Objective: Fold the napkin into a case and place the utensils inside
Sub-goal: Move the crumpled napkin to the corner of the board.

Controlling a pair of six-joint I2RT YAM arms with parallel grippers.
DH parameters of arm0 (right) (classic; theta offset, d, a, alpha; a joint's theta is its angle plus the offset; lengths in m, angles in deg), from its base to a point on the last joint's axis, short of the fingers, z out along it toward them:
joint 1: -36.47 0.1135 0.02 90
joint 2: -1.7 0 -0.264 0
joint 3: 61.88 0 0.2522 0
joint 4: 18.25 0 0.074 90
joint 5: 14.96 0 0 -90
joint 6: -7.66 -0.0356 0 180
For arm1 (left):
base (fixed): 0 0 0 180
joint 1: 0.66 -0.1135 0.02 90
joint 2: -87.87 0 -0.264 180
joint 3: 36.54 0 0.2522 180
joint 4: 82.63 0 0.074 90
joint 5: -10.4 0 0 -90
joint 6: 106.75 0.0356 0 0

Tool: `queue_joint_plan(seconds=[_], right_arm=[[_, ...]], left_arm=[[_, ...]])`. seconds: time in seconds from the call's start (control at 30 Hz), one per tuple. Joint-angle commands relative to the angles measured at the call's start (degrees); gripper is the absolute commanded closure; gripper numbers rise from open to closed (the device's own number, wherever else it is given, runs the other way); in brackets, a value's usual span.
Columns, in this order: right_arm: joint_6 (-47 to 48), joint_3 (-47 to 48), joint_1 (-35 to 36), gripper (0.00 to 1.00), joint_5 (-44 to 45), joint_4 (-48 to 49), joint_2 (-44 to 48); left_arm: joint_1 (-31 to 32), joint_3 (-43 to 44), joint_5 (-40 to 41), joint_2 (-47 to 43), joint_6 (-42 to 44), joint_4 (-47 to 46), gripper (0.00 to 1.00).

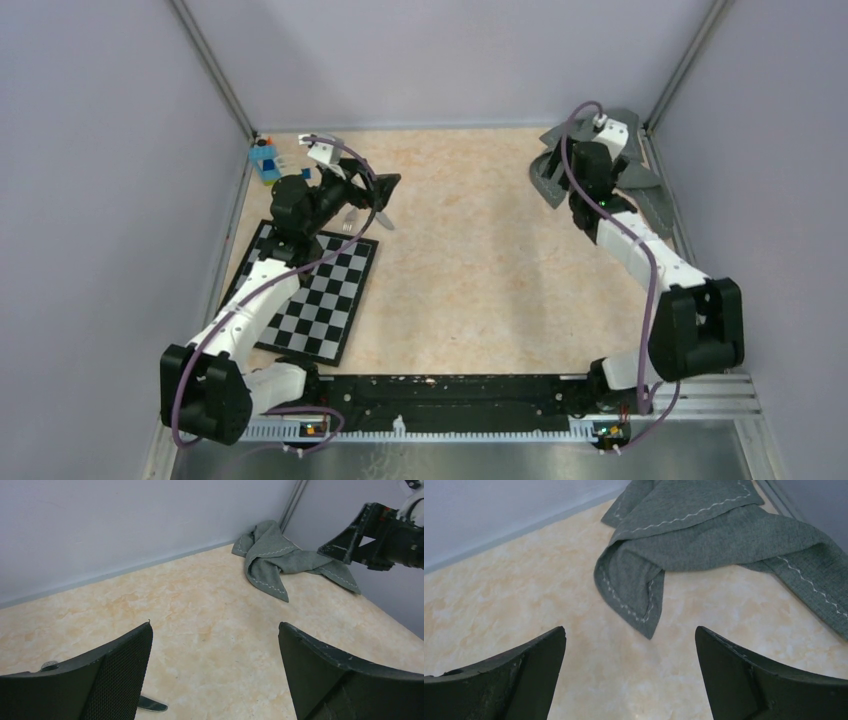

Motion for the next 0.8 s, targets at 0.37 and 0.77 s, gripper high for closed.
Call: queue_joint_plan(seconds=[0.37, 0.77], right_arm=[[-9.92, 37.99, -13.0, 0.08, -12.08, -11.57, -40.71], [-4.44, 45.93, -8.02, 0.75, -13.52, -21.91, -51.8]], left_arm=[[0.17, 2.03, -0.76, 0.0, -0.61, -2.58, 0.02], [0.17, 2.09, 0.37, 0.55, 0.24, -1.91, 0.02]])
